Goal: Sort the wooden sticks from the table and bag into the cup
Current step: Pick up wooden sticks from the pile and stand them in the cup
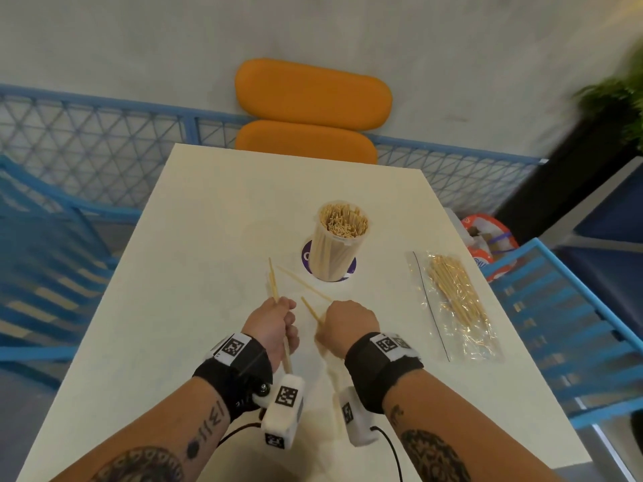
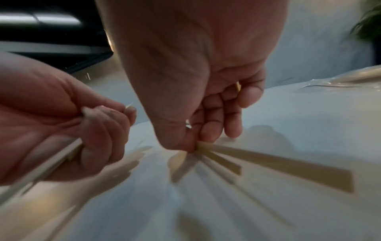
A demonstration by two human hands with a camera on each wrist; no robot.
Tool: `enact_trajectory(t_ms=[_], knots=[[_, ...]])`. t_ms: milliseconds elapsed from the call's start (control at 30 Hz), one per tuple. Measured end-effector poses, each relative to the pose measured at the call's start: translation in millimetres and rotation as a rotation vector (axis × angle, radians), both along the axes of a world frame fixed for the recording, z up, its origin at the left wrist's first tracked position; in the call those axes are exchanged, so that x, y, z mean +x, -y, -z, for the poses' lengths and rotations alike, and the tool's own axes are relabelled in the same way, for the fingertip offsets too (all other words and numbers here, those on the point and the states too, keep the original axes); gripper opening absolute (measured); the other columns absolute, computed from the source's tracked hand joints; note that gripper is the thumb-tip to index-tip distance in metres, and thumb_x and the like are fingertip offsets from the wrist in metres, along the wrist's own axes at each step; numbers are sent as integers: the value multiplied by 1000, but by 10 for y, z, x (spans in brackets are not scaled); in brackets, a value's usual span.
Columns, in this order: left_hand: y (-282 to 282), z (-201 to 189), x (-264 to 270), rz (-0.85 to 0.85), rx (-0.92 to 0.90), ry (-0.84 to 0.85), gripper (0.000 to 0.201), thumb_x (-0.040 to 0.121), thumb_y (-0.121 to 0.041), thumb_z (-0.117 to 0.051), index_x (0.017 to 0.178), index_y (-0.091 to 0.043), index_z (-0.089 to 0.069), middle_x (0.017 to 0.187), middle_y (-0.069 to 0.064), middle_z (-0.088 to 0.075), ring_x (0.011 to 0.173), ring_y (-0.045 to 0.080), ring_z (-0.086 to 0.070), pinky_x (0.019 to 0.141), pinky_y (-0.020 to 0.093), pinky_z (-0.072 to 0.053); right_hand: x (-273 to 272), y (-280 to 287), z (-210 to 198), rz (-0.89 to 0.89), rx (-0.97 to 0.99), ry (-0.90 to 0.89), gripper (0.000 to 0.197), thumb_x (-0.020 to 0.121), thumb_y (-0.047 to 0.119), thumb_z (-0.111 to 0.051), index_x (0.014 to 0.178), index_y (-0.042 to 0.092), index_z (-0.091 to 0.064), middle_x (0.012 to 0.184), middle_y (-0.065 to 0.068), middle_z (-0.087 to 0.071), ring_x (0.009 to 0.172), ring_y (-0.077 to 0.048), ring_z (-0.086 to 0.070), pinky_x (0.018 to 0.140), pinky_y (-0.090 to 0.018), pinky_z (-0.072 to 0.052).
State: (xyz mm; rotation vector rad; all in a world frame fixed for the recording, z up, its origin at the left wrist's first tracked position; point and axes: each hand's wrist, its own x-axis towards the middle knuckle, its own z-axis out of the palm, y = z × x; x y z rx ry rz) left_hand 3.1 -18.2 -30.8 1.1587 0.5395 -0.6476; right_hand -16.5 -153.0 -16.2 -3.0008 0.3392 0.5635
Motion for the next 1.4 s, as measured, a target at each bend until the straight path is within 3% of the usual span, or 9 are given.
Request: enact_trajectory(t_ms=[100,200,300,433,533,633,867,1167,1400], knots=[[106,44,-69,34,-12,-15,21,105,-22,-42,100,-8,-58,76,9,-60,63,22,-59,73,40,-59,25,94,-74,78,127,-45,26,89,37,-59,88,11,-66,84,-4,-66,81,-23,-65,80,-37,-57],[230,40,-98,96,-26,27,25,106,-24,-41,111,-8,-60,101,12,-72,85,27,-71,88,45,-58,25,221,-152,177,384,102,31,90,33,-58,80,4,-64,75,-6,-61,72,-21,-59,74,-38,-53],[352,-25,-92,124,-95,44,26,107,-24,-40,113,-12,-62,102,13,-73,82,29,-74,86,46,-59,33,239,-184,255,600,186,32,90,32,-58,78,2,-59,75,-11,-64,71,-24,-62,75,-41,-54],[385,-54,-49,153,-133,36,31,107,-31,-39,116,-17,-66,105,14,-71,83,31,-70,77,44,-61,68,240,-112,180,550,201,32,94,38,-56,84,10,-69,82,-4,-68,78,-19,-64,77,-36,-55],[305,-27,13,89,-29,31,27,107,-24,-39,112,-13,-64,79,7,-55,53,13,-41,53,29,-47,131,260,-73,102,486,176,30,97,37,-54,77,18,-66,73,4,-60,72,-12,-56,67,-27,-46],[173,22,75,10,25,24,24,106,-22,-38,106,-11,-60,66,1,-41,46,11,-29,49,25,-37,248,243,9,70,310,210,26,97,33,-49,89,19,-69,91,0,-65,86,-21,-63,81,-38,-56],[-33,58,117,-83,8,-17,20,105,-18,-40,96,-12,-56,58,-1,-37,44,12,-30,49,21,-32,378,166,103,-106,-170,168,21,97,21,-45,103,16,-65,103,-3,-66,100,-24,-60,78,-35,-38],[49,54,157,-39,46,25,19,105,-17,-39,101,-9,-56,71,6,-51,54,18,-48,59,32,-52,281,124,28,-80,-47,-64,16,85,26,-51,72,17,-54,72,0,-57,72,-23,-59,72,-32,-50],[129,4,99,34,26,35,22,106,-20,-43,111,-4,-58,100,13,-72,74,28,-67,72,40,-57,-25,176,-50,11,228,1,29,92,37,-49,93,10,-60,84,-5,-59,80,-24,-58,68,-31,-43]])
